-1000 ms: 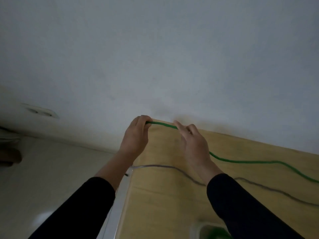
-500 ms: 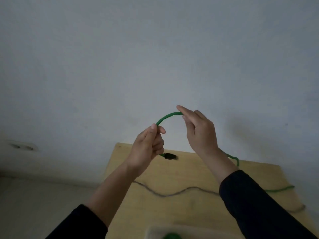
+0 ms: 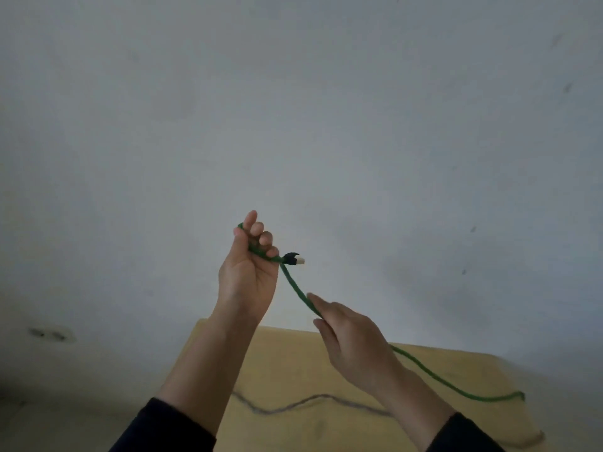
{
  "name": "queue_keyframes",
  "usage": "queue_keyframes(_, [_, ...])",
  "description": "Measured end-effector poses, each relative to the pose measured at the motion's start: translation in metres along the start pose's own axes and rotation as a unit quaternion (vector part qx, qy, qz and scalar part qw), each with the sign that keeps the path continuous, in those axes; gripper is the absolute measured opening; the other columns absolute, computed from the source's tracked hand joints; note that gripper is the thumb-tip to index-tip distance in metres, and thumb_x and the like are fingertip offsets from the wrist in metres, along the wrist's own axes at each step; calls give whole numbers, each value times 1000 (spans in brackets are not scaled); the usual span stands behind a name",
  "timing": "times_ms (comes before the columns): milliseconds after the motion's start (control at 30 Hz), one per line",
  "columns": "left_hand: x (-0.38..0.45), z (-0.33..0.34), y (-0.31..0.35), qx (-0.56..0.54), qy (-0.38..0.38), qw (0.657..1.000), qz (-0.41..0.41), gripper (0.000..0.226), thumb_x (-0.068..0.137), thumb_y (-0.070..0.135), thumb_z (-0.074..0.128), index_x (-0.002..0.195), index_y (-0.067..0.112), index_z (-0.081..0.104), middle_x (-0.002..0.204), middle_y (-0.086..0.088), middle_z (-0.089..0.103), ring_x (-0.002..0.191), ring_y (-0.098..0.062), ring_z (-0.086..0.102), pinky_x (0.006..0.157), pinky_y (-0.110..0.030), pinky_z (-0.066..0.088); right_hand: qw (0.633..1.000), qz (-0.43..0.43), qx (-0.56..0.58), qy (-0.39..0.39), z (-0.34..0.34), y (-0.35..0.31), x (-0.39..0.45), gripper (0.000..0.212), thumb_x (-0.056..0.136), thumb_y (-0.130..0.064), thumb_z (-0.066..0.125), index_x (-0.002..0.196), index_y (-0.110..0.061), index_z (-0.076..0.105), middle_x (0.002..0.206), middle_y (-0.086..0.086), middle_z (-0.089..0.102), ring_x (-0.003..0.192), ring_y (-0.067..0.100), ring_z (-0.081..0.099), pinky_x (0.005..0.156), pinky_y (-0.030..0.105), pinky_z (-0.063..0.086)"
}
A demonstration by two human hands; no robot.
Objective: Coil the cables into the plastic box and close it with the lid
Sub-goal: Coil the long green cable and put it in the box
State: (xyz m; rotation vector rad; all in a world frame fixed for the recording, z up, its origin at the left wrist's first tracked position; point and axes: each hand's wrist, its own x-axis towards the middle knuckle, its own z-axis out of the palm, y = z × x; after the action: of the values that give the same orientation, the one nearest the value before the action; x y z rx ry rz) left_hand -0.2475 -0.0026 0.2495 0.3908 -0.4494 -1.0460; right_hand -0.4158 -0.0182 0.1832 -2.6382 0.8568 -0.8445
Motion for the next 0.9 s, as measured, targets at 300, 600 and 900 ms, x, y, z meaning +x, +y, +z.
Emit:
queue_keyframes(300, [-36, 6, -28, 513, -168, 841, 40, 36, 101, 32, 22, 114, 18, 53, 74, 7, 67, 69, -8, 61, 64, -22, 46, 998, -47, -8, -35, -91, -44, 36, 12, 87, -22, 58, 96, -24, 66, 82, -13, 63, 66, 7, 57, 63, 21, 43])
queue_keyframes(600, [-49, 24, -12, 229, -242, 931, -151, 46, 97, 41, 27, 96, 15, 64, 49, 11, 19, 43, -7, 16, 43, -17, 25, 947, 95, 307, 15, -124, -15, 70, 17, 66, -34, 74, 70, -18, 69, 59, -5, 59, 51, 7, 49, 49, 17, 41])
queue_keyframes(900, [17, 33, 26, -25, -92, 995, -35, 36, 102, 28, 24, 123, 12, 48, 60, 8, 42, 49, -6, 38, 55, -16, 39, 977, 143, 140, -74, -41, -13, 52, 28, 97, -29, 42, 113, -20, 63, 53, -8, 44, 41, 7, 32, 45, 21, 26])
